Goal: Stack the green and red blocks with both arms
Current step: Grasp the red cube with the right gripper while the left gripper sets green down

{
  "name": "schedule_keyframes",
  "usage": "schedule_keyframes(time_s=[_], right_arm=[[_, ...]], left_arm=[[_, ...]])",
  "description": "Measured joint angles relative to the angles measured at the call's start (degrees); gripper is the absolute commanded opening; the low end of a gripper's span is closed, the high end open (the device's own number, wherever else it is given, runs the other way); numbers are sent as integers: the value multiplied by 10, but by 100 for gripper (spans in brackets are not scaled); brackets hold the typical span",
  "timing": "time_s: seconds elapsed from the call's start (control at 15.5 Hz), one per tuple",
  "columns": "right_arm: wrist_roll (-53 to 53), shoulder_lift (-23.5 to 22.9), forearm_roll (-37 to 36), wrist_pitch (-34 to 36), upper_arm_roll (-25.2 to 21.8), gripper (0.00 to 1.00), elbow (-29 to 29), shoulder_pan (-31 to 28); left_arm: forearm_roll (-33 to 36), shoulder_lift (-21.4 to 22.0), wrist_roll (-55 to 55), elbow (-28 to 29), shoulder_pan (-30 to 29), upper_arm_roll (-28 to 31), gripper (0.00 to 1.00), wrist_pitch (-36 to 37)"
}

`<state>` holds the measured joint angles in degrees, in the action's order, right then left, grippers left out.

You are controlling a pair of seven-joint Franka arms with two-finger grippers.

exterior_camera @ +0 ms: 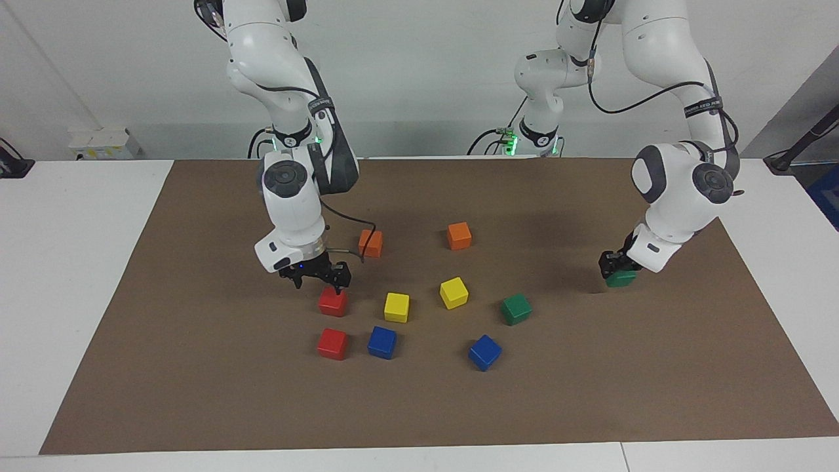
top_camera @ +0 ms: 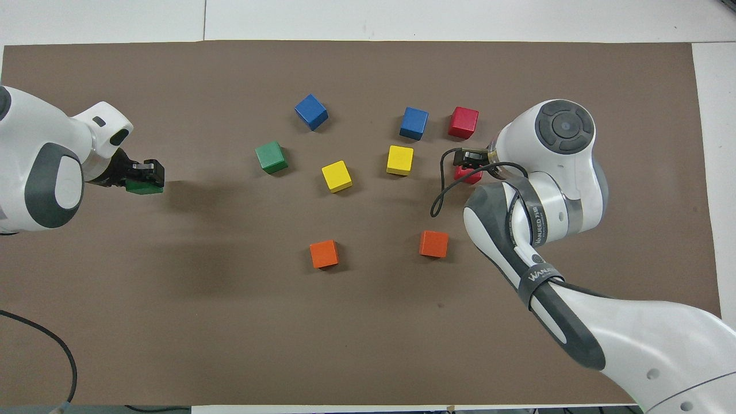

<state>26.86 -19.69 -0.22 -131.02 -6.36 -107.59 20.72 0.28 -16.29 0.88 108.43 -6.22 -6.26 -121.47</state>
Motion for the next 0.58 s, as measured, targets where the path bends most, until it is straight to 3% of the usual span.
schedule_keyframes(time_s=[0.58], right_arm=[[1,-19,0,-34,5,100,-15,4]], left_arm=[[2,-13,14,42,-17,-1,0,-59]])
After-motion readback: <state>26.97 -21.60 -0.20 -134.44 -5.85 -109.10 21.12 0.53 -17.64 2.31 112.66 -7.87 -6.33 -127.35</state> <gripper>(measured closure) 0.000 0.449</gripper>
